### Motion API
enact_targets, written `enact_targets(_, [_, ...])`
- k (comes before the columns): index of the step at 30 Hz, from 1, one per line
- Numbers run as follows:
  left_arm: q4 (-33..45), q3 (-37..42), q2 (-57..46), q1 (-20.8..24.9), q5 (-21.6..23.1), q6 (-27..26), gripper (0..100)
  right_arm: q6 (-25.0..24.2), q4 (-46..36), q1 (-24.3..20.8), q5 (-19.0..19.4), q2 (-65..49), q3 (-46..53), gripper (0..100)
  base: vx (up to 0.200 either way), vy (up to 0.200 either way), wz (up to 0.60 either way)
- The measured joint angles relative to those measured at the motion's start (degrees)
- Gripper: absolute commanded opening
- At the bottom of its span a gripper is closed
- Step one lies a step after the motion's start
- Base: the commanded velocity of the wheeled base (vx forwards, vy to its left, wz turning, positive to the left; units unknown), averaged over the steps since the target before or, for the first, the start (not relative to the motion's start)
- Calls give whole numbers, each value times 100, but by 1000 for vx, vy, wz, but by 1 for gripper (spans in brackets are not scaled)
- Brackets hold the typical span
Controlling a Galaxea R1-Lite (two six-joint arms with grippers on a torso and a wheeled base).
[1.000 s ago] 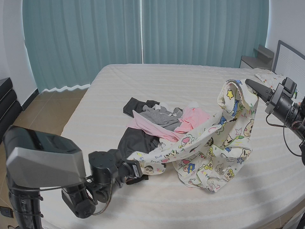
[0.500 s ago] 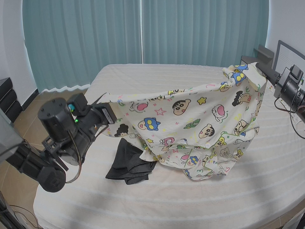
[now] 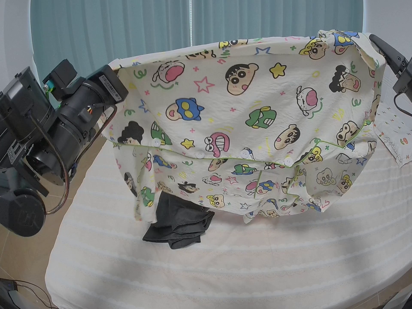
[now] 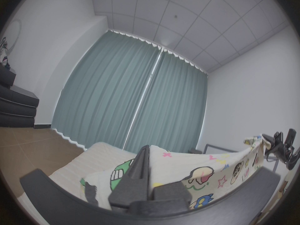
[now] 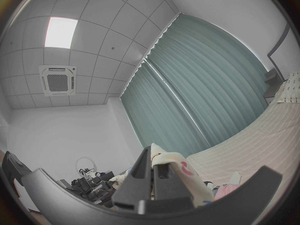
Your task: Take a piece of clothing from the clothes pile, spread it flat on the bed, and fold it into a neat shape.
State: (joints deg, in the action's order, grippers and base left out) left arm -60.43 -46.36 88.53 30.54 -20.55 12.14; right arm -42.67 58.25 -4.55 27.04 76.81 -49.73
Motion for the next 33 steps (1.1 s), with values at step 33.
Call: enact_targets(33, [466,1670,-549,322,110,1325,0,383,71,-18,35,-101,1619,0,-91,0,0])
